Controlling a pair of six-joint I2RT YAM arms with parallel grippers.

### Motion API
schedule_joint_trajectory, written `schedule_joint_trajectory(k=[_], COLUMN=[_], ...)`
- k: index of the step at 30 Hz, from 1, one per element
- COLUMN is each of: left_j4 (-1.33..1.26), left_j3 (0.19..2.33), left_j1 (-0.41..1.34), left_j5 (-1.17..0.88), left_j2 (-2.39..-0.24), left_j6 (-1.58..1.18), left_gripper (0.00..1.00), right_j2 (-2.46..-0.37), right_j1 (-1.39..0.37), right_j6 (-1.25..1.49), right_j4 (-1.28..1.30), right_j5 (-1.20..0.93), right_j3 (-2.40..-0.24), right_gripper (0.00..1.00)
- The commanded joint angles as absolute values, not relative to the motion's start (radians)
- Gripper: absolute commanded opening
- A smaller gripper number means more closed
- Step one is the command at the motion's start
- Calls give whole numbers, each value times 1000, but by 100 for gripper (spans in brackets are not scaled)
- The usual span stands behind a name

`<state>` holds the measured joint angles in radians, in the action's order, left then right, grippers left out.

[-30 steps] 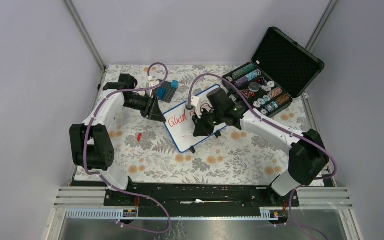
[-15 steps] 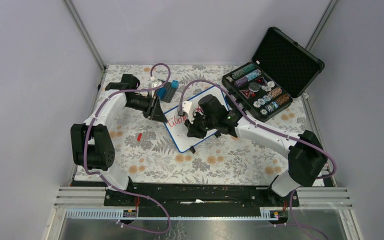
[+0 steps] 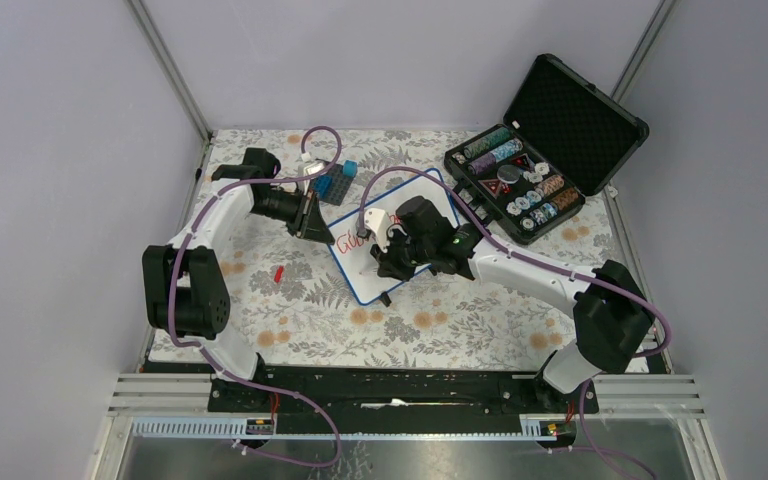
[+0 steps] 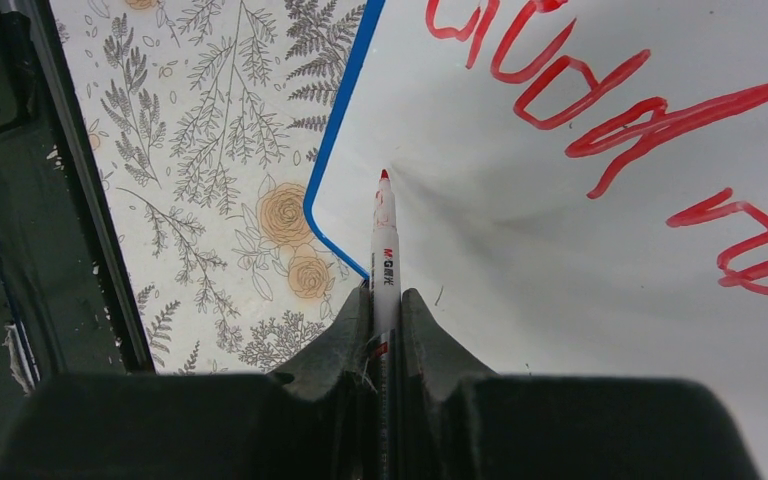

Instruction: Write a sentence on the whiteboard

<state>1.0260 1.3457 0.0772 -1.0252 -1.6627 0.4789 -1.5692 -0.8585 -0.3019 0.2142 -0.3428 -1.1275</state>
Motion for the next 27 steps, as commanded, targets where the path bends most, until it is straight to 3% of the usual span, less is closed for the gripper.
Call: schedule_joint_trajectory(k=[1,27], left_j4=[1019,1009], left_j3=[1356,1353], left_j1=[84,92], left_j5=[-1053,-1025], left_j2=[-1670,-1673], left_j6=[491,481], left_gripper=[1,0], right_j2=[-1554,-1624], right_j1=[-865,-894], right_j6=[-314,-333], right_j4=[172,196], right_j5=[-293,-308], right_j3=[-1136,-1187], right_gripper=[0,0])
